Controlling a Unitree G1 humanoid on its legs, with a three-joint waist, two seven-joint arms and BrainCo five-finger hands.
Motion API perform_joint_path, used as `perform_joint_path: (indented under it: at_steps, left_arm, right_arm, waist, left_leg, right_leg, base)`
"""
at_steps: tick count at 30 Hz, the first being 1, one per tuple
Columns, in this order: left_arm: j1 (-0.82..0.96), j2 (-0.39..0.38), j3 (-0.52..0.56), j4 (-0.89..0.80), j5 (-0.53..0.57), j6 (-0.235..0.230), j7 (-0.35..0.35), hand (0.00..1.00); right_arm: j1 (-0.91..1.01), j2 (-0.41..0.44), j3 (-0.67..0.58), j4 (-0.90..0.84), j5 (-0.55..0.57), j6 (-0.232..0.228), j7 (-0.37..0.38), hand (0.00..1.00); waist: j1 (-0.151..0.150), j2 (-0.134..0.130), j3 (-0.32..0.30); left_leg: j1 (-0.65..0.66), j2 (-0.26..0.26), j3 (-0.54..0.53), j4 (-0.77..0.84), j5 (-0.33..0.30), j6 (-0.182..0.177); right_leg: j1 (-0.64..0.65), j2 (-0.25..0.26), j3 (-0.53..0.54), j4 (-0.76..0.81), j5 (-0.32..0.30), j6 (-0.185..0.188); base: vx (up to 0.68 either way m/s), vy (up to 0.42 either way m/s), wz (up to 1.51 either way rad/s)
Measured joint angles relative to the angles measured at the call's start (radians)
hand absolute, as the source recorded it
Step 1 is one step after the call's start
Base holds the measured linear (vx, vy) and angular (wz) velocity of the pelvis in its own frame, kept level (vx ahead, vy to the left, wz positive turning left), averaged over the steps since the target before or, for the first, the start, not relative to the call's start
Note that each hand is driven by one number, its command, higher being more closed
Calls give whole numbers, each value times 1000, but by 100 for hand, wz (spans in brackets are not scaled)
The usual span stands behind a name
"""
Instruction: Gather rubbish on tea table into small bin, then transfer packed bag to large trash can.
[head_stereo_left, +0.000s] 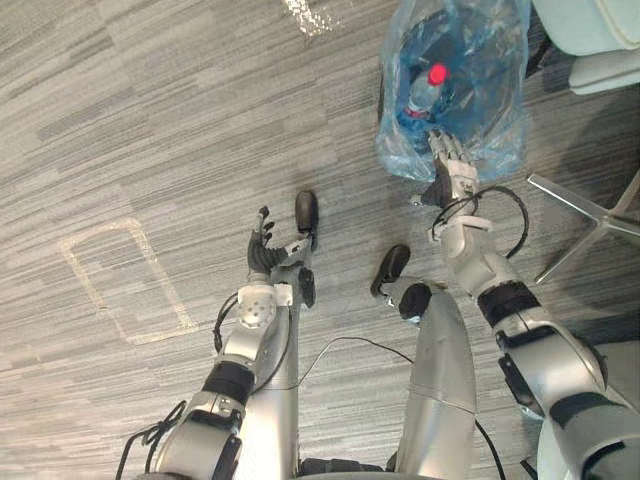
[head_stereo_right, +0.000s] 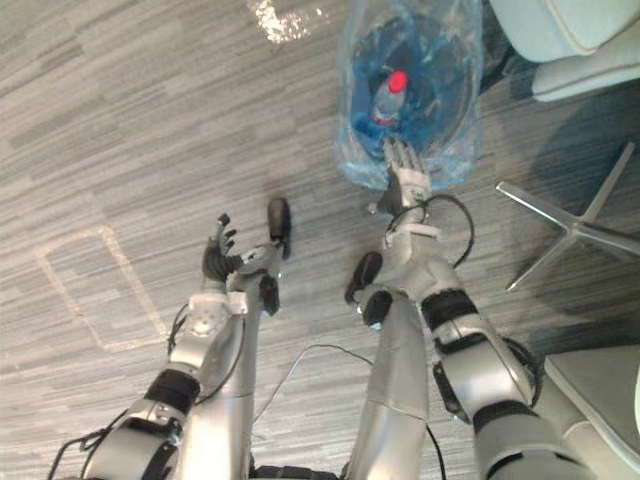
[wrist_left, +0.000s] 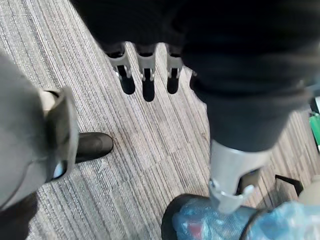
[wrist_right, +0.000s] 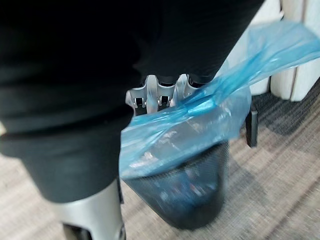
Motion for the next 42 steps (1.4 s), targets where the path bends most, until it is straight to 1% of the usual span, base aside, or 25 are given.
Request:
perform_joint_path:
  at_steps: [2,7,13,15,19,24,27,29,30,31,32,34,36,37,39,40,42]
  left_arm:
    - [-6,2,0,0,-18,-2,0,0]
    - [-7,2,0,0,-49,-3,-1,0]
    - [-7,0,0,-2,-67,-2,-2,0]
    - [-7,0,0,-4,-67,-1,-2,0]
    - [-7,-4,0,-8,-64,5,-1,0]
    - [-2,-11,1,0,-29,34,-2,0]
    - [24,-23,0,16,-7,58,-2,0]
    - [79,-47,-3,16,15,78,-4,0]
    - [87,-49,-3,16,16,80,-4,0]
    - [116,-53,-8,16,31,87,-7,0]
    - [141,-53,-11,15,37,87,-10,0]
    - [161,-52,-11,16,53,87,-11,0]
    - [178,-49,-13,24,77,92,-31,0]
    - [179,-49,-13,27,82,93,-32,0]
    - [188,-49,-13,45,104,96,-40,0]
    - [195,-49,-17,52,114,96,-45,0]
    - [219,-48,-35,107,134,101,-51,0]
  right_arm:
    - [-28,-1,14,40,1,7,6,100]
    - [-72,-2,23,87,11,8,6,100]
    - [-71,-2,22,79,42,6,4,100]
    - [-64,-2,17,58,43,7,0,100]
    - [-32,1,12,-38,56,5,-10,100]
    - [26,10,10,-138,61,6,-15,100]
    - [95,48,-26,-237,64,9,-17,100]
    - [176,89,-29,-328,82,12,-22,100]
    - [191,95,-29,-337,82,13,-22,100]
    - [238,118,-29,-363,82,13,-22,100]
    - [289,141,-28,-409,83,14,-21,100]
    - [328,164,-29,-455,83,13,-21,100]
    - [389,197,-35,-514,82,8,-13,100]
    - [398,199,-38,-514,82,6,-12,100]
    - [453,239,-48,-521,83,6,1,100]
    - [483,247,-50,-538,83,6,5,100]
    - [567,290,-48,-555,82,0,12,100]
  waist:
    - [1,0,1]
    - [2,0,1]
    - [3,0,1]
    - [3,0,1]
    - [3,0,1]
    - [1,0,0]
    - [-3,-5,-1]
    - [-7,-9,0]
    - [-7,-9,0]
    - [-8,-12,-1]
    - [-7,-25,-8]
    - [-7,-32,-12]
    - [-10,-43,-19]
    - [-11,-45,-20]
    - [-11,-60,-31]
    - [-12,-68,-43]
    - [-17,-85,-105]
  left_leg:
    - [-7,-2,0,1,1,-1]
    - [-9,-3,-2,-1,1,1]
    - [-9,-5,2,1,2,2]
    - [-9,-5,2,6,3,2]
    - [-8,2,1,24,1,4]
    - [30,14,-1,27,-7,3]
    - [97,16,-1,-7,-11,-2]
    - [209,16,7,-77,2,-5]
    - [228,16,8,-89,4,-4]
    - [296,14,12,-122,9,-5]
    - [362,12,22,-157,18,-3]
    - [423,12,25,-187,21,-7]
    - [526,13,26,-249,29,-15]
    - [543,13,26,-258,30,-15]
    - [634,12,26,-317,40,-20]
    - [665,11,27,-342,48,-21]
    - [755,6,27,-441,72,-31]
  right_leg:
    - [-10,-2,1,7,-1,1]
    - [-12,-4,1,11,-9,12]
    - [-12,-9,1,10,-8,10]
    - [-12,-8,1,11,-5,7]
    - [-5,-4,1,16,-2,1]
    - [38,7,-2,7,-3,3]
    - [103,17,-6,-26,3,4]
    - [209,22,-15,-90,16,5]
    - [229,23,-18,-100,17,6]
    - [296,23,-23,-133,20,7]
    - [358,25,-24,-165,28,1]
    - [415,31,-26,-201,35,-1]
    - [520,46,-35,-271,50,3]
    - [537,47,-38,-281,52,4]
    - [629,58,-47,-342,65,4]
    - [657,61,-50,-364,68,6]
    - [734,74,-59,-437,79,11]
  base:
    - [-55,14,3]
    - [-83,28,1]
    - [-75,30,0]
    - [-66,25,0]
    - [-70,22,-6]
    - [-91,22,-9]
    - [-94,5,-3]
    - [-19,-3,0]
    - [-3,-28,4]
    - [36,-42,2]
    - [53,-48,0]
    - [83,-45,-6]
    - [116,-35,-5]
    - [119,-31,0]
    - [121,-39,-1]
    - [123,-49,2]
    - [139,-60,2]
